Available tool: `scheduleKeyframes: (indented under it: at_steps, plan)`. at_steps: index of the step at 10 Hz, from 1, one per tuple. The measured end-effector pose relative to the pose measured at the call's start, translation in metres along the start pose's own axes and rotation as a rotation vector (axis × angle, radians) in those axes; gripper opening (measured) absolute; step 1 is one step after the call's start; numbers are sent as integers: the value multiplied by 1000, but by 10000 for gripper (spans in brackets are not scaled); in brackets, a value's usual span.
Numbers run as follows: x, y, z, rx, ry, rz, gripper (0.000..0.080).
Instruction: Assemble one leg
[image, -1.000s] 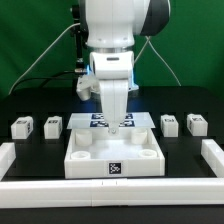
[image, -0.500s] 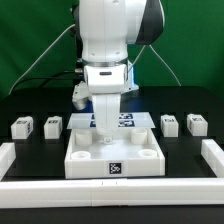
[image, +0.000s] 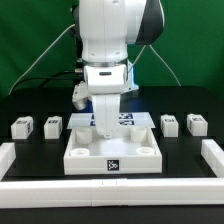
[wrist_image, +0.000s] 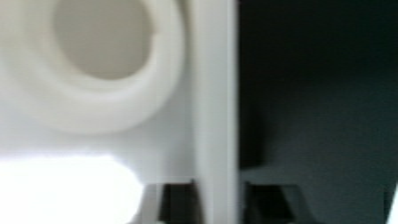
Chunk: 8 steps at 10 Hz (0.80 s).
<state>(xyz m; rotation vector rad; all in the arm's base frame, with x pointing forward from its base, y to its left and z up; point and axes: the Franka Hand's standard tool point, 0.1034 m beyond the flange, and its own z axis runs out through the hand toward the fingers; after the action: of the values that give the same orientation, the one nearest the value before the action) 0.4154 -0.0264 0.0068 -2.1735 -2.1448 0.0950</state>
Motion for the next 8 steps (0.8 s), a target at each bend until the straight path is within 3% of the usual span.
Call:
scheduleKeyframes:
  at_steps: [1, 8]
  plan:
    - [0, 2, -1, -7, 0, 0, 65]
    - [4, 7, -3, -22, 2, 0, 66]
